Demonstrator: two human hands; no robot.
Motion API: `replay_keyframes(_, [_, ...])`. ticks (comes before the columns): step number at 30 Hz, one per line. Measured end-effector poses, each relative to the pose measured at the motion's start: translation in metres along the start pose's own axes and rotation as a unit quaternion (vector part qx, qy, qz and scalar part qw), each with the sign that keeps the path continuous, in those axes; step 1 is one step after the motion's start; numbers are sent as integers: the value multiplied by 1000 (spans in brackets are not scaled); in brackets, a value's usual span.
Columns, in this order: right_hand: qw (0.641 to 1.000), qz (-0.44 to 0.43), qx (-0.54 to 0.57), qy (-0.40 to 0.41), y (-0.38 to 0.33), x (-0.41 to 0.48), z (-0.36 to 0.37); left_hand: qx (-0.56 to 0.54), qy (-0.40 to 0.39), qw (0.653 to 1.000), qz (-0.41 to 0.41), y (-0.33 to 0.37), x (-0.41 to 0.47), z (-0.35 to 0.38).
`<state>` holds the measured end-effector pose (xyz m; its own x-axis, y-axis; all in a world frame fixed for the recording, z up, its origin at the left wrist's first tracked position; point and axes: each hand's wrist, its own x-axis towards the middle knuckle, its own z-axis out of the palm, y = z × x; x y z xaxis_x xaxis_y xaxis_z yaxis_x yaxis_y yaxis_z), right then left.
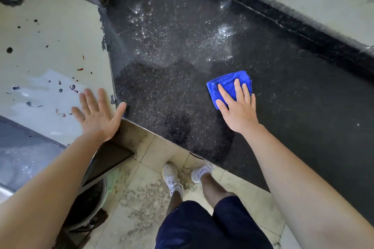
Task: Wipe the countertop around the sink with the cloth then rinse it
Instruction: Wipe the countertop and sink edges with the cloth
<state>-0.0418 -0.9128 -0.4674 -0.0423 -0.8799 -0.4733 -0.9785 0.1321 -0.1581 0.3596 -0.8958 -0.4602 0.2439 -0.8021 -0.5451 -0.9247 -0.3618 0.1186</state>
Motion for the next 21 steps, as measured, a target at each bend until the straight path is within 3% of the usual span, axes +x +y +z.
replay_keyframes(6, [1000, 15, 12, 16, 30, 0, -1, -18, 48, 995, 91, 81, -6, -2])
replay_keyframes(13, [1000, 6, 13, 4, 32, 0, 0, 16, -137, 989, 61, 166, 6, 2])
replay_keyframes(21, [1000, -12, 8, -2, 22, 60, -32, 61, -179, 981, 41, 174, 9, -2])
